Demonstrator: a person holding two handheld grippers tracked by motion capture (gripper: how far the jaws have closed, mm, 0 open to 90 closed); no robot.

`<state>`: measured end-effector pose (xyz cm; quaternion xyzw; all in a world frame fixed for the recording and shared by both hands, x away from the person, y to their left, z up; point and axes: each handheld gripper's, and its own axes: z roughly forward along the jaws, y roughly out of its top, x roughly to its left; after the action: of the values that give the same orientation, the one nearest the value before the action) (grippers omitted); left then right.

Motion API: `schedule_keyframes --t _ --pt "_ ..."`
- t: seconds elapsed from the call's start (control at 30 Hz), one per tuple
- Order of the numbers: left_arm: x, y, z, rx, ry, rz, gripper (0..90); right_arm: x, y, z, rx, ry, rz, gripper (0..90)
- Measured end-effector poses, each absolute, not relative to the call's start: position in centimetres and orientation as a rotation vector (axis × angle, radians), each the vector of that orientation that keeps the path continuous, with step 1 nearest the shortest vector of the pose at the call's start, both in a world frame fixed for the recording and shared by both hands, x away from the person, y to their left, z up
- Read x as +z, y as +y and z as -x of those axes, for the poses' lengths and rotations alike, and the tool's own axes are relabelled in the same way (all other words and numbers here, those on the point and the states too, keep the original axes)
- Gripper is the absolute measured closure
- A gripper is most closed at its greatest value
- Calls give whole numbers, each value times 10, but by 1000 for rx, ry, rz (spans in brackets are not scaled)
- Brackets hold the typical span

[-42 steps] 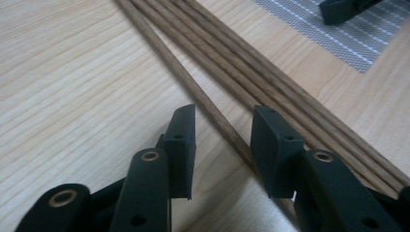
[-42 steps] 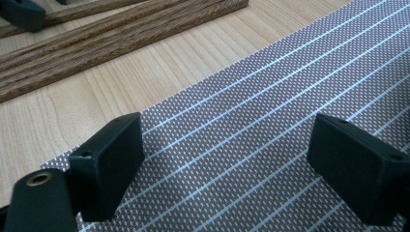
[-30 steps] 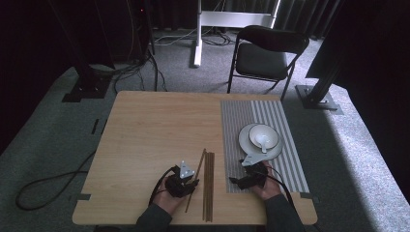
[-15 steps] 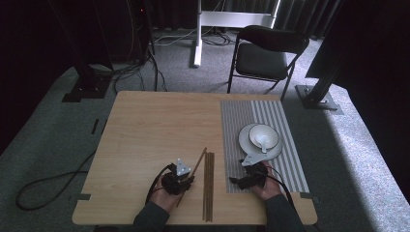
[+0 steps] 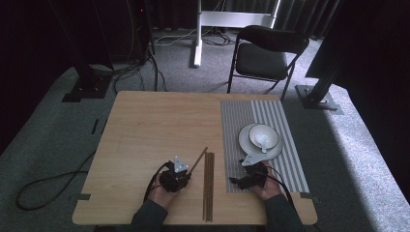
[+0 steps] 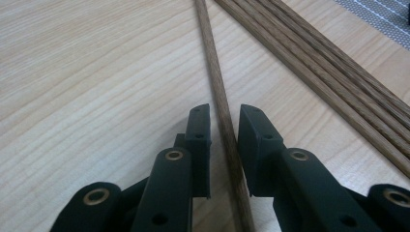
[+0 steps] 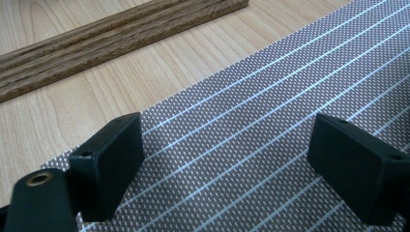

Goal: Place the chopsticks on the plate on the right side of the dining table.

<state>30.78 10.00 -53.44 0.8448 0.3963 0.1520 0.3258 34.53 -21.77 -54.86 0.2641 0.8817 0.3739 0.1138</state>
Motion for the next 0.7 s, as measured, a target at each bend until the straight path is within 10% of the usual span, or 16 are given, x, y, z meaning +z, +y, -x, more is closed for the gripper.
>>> schedule_keyframes --t 0.7 --pt "-534 114 -320 365 1063 -2197 836 -549 -218 -345 1097 2585 -774 118"
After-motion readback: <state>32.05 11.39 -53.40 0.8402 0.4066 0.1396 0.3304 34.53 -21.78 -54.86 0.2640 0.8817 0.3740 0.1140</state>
